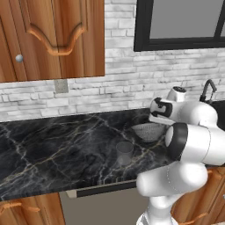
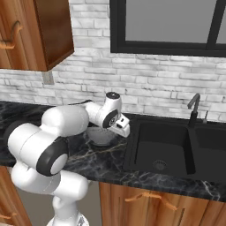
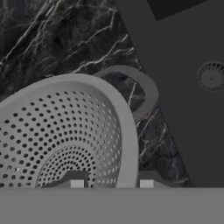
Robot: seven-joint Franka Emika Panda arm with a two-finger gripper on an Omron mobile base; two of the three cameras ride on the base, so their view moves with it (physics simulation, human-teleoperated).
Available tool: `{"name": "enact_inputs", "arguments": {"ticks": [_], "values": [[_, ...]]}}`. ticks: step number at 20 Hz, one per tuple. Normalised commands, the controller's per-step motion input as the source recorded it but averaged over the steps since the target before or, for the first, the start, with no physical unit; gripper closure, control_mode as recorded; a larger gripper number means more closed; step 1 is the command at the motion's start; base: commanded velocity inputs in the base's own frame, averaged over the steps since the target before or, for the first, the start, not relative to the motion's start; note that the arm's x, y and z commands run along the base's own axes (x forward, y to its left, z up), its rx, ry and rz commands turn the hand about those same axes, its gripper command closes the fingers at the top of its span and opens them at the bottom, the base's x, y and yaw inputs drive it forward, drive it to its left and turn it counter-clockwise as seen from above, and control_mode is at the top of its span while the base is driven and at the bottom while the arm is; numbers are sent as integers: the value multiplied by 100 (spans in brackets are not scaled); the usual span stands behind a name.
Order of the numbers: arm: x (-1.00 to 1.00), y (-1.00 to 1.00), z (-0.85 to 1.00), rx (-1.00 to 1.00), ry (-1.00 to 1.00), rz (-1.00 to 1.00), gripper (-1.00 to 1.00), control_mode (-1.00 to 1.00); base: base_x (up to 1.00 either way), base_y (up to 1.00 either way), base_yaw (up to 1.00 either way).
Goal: Place the colander in the left basin and the glass cup in the right basin of the sink.
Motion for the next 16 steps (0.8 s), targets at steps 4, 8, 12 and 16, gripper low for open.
{"name": "enact_inputs", "arguments": {"ticks": [4, 8, 12, 16], "values": [[0, -50, 8, 0, 0, -8, 100, -100, 0, 0, 0], [0, -52, 0, 0, 0, -11, 100, -100, 0, 0, 0], [0, -56, 0, 0, 0, -16, 100, -100, 0, 0, 0], [1, -60, 0, 0, -2, -18, 100, -100, 0, 0, 0]]}}
